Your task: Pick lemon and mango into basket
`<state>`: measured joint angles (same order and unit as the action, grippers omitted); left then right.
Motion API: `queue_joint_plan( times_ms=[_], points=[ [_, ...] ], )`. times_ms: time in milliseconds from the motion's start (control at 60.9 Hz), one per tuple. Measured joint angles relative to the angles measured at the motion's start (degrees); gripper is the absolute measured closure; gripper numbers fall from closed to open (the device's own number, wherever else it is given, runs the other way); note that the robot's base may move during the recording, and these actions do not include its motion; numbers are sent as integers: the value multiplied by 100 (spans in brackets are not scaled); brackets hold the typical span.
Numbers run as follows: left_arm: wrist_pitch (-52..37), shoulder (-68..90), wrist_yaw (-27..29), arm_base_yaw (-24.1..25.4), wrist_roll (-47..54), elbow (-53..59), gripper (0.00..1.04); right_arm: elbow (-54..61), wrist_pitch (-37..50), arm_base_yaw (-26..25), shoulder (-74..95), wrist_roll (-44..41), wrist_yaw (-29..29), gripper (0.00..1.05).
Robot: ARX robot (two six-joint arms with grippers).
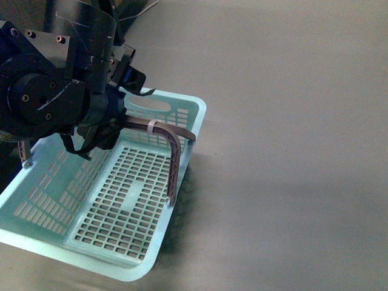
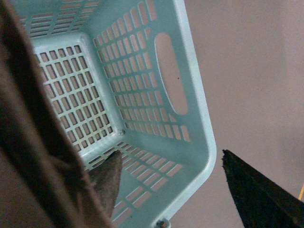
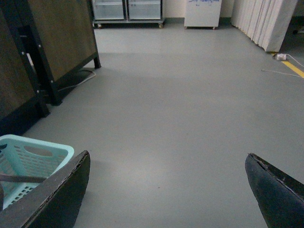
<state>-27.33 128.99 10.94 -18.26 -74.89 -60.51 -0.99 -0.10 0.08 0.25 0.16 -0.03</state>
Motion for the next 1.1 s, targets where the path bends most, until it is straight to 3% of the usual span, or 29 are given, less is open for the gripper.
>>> queue_joint_plan(
  times_ms=[148,460,739,1100],
  points=[
    [55,42,-155,114,-525,-66,76,0,0,0,0,0,0,9],
    [-146,-564,-66,76,-483,669,76,0,0,0,0,0,0,9],
    [-350,-2632,111,-85,-640,1867,76,0,0,0,0,0,0,9],
    [1069,-5580,570,-173,-1005,2538,76,0,0,0,0,0,2,9]
  ],
)
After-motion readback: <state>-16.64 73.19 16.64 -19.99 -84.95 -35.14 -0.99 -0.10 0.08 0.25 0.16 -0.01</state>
